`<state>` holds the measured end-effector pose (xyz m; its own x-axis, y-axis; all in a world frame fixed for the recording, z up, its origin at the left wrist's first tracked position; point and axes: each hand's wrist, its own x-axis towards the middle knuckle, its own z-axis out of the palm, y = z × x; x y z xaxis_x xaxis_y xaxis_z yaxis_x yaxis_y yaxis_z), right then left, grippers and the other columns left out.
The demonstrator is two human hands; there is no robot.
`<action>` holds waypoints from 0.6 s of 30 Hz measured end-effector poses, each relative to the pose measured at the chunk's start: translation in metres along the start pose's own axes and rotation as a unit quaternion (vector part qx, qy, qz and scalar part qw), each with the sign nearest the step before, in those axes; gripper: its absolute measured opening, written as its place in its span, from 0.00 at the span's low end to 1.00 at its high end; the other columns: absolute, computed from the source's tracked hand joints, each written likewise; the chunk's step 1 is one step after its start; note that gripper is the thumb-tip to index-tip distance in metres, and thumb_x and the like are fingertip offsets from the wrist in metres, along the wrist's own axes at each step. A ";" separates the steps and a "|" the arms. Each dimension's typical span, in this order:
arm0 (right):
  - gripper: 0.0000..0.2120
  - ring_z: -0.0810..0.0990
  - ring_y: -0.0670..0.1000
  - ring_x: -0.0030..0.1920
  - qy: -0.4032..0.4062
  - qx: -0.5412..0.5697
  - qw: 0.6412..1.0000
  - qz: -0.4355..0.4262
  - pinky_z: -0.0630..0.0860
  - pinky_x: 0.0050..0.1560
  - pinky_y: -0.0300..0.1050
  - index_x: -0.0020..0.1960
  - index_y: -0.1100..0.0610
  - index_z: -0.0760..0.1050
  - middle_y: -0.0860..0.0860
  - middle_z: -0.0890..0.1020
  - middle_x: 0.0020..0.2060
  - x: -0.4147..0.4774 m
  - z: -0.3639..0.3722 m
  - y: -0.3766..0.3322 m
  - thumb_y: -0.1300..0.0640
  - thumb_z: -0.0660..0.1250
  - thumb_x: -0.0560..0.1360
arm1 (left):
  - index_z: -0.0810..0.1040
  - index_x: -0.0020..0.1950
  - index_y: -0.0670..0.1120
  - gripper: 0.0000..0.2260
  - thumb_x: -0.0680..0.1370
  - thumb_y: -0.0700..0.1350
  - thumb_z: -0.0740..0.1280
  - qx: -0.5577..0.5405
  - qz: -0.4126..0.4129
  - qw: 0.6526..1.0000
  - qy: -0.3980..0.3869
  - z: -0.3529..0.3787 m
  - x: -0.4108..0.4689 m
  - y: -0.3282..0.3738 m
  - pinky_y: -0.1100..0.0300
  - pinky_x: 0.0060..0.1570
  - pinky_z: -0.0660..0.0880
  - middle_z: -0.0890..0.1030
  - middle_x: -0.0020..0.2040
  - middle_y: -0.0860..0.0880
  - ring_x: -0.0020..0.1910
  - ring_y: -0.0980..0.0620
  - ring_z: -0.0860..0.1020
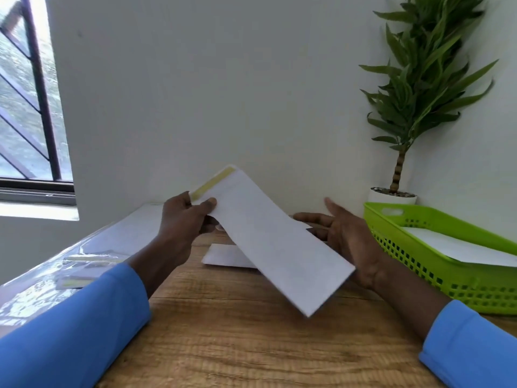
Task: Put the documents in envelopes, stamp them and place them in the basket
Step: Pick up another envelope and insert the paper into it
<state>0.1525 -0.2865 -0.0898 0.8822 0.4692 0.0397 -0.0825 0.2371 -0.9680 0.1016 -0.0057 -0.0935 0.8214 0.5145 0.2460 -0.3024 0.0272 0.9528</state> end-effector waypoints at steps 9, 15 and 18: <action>0.55 0.82 0.67 0.60 -0.057 0.047 0.987 -0.142 0.79 0.58 0.63 0.73 0.50 0.71 0.56 0.80 0.66 -0.009 0.015 0.009 0.18 0.67 0.55 | 0.78 0.57 0.35 0.11 0.76 0.36 0.73 -0.185 -0.136 0.970 -0.075 0.011 -0.020 0.006 0.57 0.42 0.85 0.87 0.43 0.40 0.39 0.47 0.87; 0.31 0.82 0.56 0.62 -0.034 0.071 0.970 -0.232 0.74 0.67 0.59 0.60 0.50 0.82 0.54 0.85 0.58 -0.012 0.052 0.022 0.31 0.75 0.65 | 0.76 0.63 0.37 0.21 0.72 0.42 0.73 -0.082 -0.209 0.925 -0.307 0.036 -0.056 0.002 0.59 0.36 0.84 0.85 0.48 0.39 0.37 0.48 0.84; 0.25 0.79 0.60 0.56 0.005 0.200 0.955 -0.218 0.72 0.63 0.61 0.55 0.54 0.80 0.57 0.81 0.50 -0.010 0.042 0.014 0.36 0.74 0.68 | 0.78 0.61 0.38 0.16 0.77 0.46 0.71 -0.067 -0.218 0.896 -0.380 0.041 -0.064 -0.001 0.59 0.35 0.82 0.84 0.49 0.39 0.36 0.49 0.82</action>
<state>0.1233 -0.2519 -0.0932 0.8769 0.2445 0.4138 0.1250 0.7153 -0.6876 0.0694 -0.0737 -0.1025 0.9522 -0.3019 -0.0463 0.1143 0.2117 0.9706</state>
